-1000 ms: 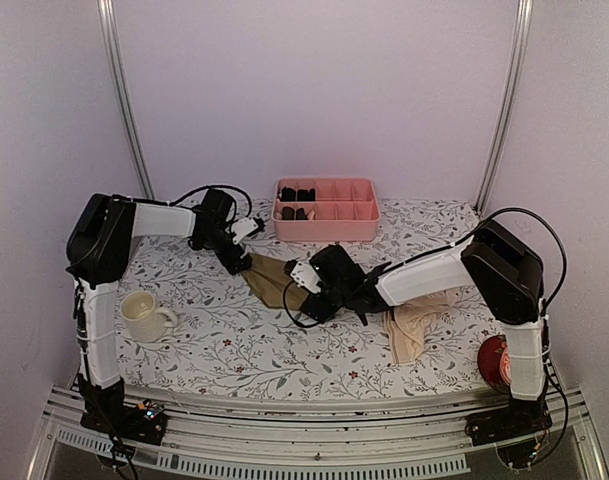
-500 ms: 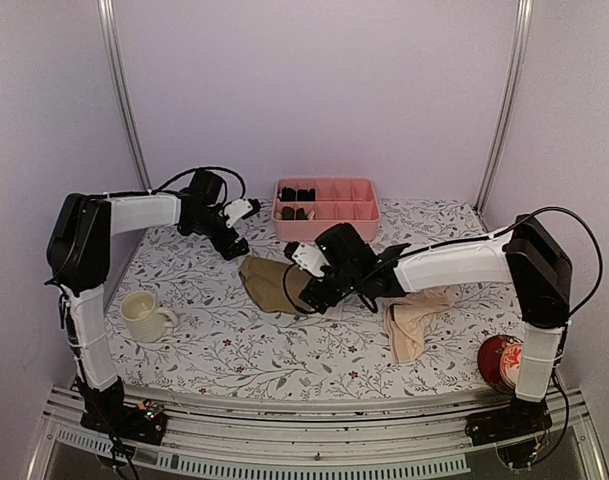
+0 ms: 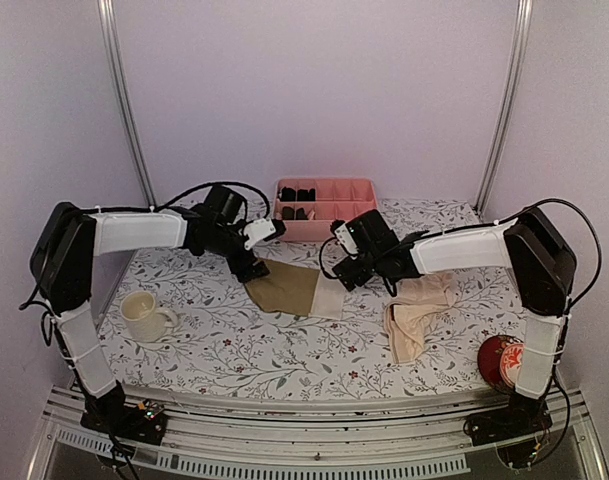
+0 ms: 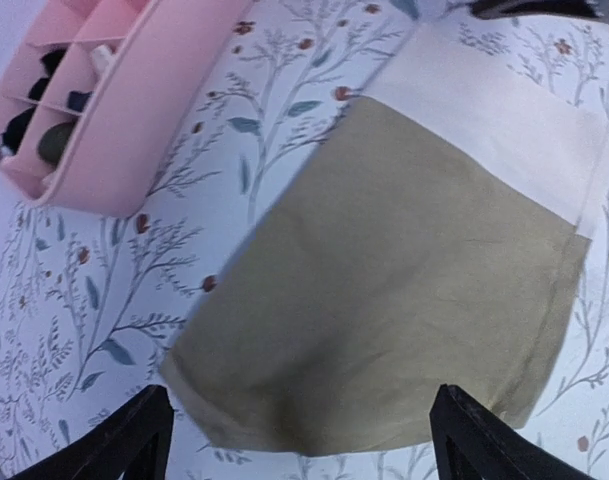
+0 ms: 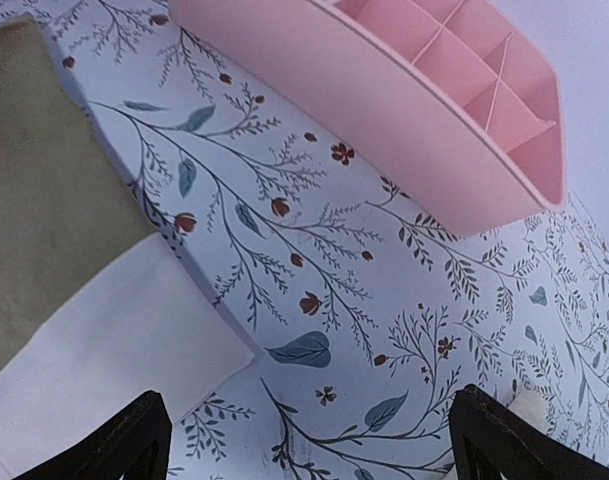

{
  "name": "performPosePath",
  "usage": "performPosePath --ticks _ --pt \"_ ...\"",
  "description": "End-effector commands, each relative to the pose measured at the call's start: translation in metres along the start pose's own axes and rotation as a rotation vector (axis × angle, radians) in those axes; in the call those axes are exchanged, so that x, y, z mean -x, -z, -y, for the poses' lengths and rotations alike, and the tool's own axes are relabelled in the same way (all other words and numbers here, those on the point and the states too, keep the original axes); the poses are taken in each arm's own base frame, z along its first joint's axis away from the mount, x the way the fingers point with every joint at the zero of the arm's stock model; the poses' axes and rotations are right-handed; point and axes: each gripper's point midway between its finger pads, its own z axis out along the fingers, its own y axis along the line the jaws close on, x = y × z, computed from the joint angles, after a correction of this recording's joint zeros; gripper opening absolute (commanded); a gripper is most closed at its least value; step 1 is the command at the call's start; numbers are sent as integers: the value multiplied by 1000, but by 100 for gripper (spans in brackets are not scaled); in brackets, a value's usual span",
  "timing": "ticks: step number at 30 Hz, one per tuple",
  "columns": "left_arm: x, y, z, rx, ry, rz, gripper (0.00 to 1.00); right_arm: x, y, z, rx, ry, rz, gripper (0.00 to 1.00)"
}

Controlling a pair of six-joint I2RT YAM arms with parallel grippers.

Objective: Roll the underwear
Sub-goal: Smooth out the underwear at the center of the board.

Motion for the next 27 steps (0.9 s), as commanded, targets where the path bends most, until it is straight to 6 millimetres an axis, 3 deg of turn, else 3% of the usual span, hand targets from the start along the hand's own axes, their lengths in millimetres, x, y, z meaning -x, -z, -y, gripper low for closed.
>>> performPosePath --ticks 1,6,13,22,27 --pt "-3 -13 41 -42 -52 -22 91 -32 -24 -1 -38 -1 -97 99" --pt "-21 -31 56 -48 -61 -89 86 -41 -32 -7 -19 13 -118 99" --pt "-47 -41 68 -53 -80 -146 84 -54 -42 -7 -46 28 -164 99" --pt "-77 -40 90 -96 -150 -220 84 -71 -47 7 -94 28 -233 99" --pt "-80 -32 93 -104 -170 -214 85 -67 -42 15 -98 29 -222 99"
